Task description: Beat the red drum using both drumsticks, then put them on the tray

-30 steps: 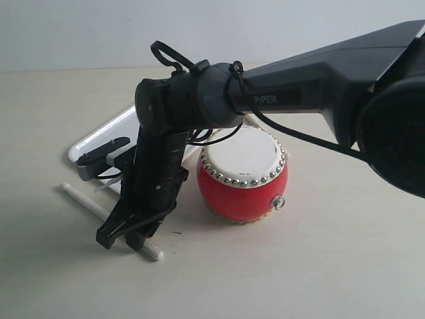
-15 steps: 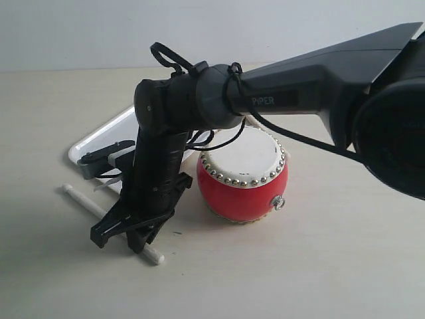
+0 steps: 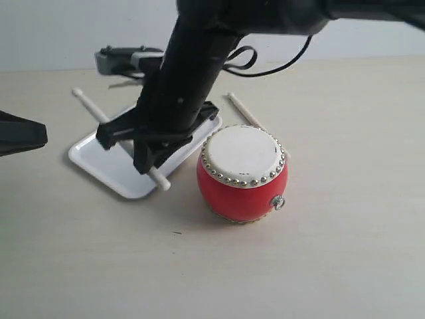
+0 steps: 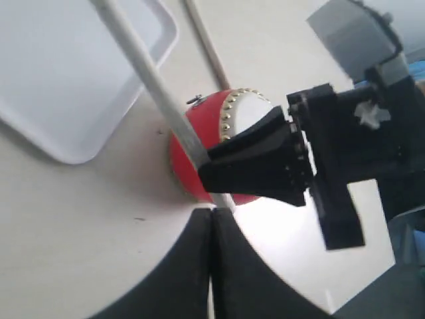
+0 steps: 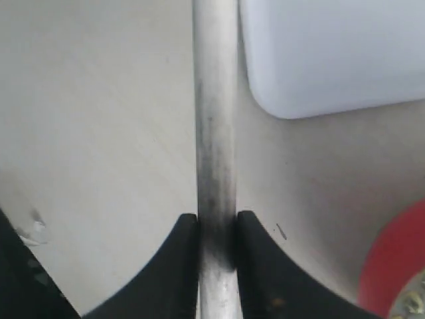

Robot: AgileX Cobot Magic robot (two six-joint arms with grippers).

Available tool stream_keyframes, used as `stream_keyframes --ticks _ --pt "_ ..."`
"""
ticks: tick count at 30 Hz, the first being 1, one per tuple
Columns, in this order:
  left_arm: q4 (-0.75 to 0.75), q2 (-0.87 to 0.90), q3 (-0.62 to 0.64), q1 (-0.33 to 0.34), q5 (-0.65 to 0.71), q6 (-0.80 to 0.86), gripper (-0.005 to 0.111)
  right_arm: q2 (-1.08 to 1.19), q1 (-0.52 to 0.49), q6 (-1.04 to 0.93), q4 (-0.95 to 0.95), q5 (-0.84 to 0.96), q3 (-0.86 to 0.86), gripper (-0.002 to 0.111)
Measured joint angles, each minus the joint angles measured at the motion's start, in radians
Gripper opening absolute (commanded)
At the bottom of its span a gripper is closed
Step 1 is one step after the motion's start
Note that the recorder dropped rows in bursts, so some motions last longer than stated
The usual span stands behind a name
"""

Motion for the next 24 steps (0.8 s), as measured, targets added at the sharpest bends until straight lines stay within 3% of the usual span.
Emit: stream_keyframes --ticks 5,10,14,17,19,24 --pt "-0.209 0.000 0.106 0.000 -0.015 0.139 0.000 -0.034 -0.056 -0.043 0.156 0.033 0.003 0.000" --pt "-0.508 0.000 0.234 0.000 -0.023 0.401 0.001 -0.034 -0.056 -0.164 0.367 0.039 0.102 0.000" --pt "-0.540 0.000 0.258 0.000 -0.031 0.478 0.041 -0.034 -0.056 -0.210 0.426 0.046 0.165 0.000" --pt "-0.544 0.000 0.258 0.000 -0.034 0.474 0.080 -0.034 -0.056 -0.237 0.471 0.047 0.176 0.000" --pt "-0.542 0.000 0.258 0.000 -0.048 0.421 0.083 -0.034 -0.056 -0.261 0.523 0.047 0.177 0.000" --pt "-0.529 0.000 0.258 0.000 -0.059 0.360 0.079 -0.034 -0.056 -0.308 0.629 0.047 0.177 0.000"
